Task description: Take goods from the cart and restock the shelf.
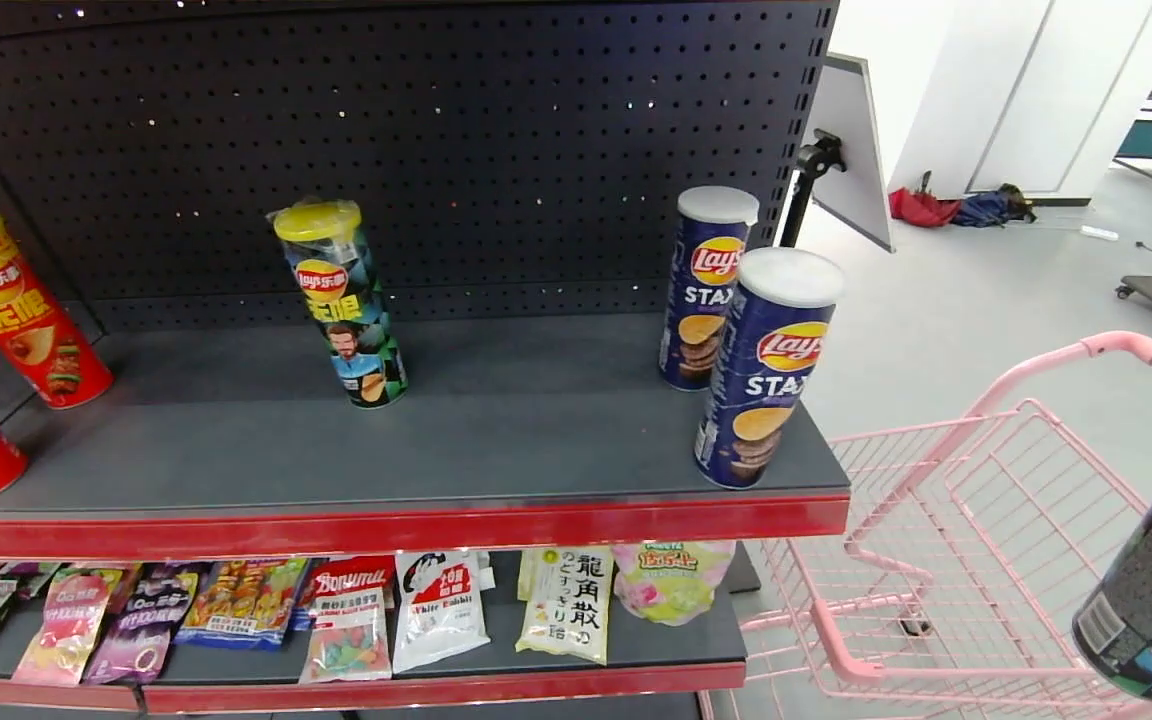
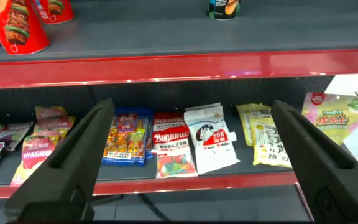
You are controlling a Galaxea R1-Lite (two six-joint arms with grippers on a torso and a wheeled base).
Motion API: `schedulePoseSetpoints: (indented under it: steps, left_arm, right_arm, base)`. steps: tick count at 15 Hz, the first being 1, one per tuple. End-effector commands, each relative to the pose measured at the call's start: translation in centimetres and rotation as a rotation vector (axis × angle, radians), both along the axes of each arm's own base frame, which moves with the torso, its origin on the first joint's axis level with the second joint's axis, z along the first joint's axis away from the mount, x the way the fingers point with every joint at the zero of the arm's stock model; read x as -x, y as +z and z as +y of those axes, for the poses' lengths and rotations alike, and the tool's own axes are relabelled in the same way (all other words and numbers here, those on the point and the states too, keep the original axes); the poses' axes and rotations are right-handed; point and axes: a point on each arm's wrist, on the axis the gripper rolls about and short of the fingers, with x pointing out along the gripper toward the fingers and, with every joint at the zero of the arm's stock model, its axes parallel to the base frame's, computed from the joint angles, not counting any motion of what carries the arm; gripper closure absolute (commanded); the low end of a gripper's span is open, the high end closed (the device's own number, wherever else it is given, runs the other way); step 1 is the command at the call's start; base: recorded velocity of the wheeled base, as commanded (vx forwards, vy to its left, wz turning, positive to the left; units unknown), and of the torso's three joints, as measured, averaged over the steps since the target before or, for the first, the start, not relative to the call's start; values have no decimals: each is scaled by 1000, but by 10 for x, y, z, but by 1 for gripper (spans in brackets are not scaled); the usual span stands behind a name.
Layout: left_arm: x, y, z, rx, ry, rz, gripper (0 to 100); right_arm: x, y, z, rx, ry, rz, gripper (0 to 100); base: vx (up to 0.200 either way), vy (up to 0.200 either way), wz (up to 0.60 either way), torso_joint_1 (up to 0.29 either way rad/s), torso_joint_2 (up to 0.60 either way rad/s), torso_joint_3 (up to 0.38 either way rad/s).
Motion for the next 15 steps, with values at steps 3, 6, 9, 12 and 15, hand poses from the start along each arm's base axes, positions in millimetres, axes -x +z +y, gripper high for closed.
schedulePoseSetpoints:
  steps: [3,6,9,12,15]
  left_arm:
    - [0,0,0,2,1,1,0]
    - [0,0,0,2,1,1,0]
    - [0,0,0,2,2,1,0]
    - [0,0,0,2,2,1,0]
    - [0,0,0,2,2,1,0]
  right_arm:
    - [23,-7,-3,-11,-1,-66,100]
    - [28,-9,-3,-13,5,-80,100]
    - [36,-18,-4,-14,6,-84,100]
    - [39,-20,-4,-14,10,-93,100]
    - [42,-21,-4,-24,47,-105,100]
  base:
    - [0,200,0,-10,-7,5]
    - [0,200,0,10,2,2]
    - [0,200,0,1,1,5]
    - [0,200,0,4,2,5]
    - [0,200,0,6,1,1]
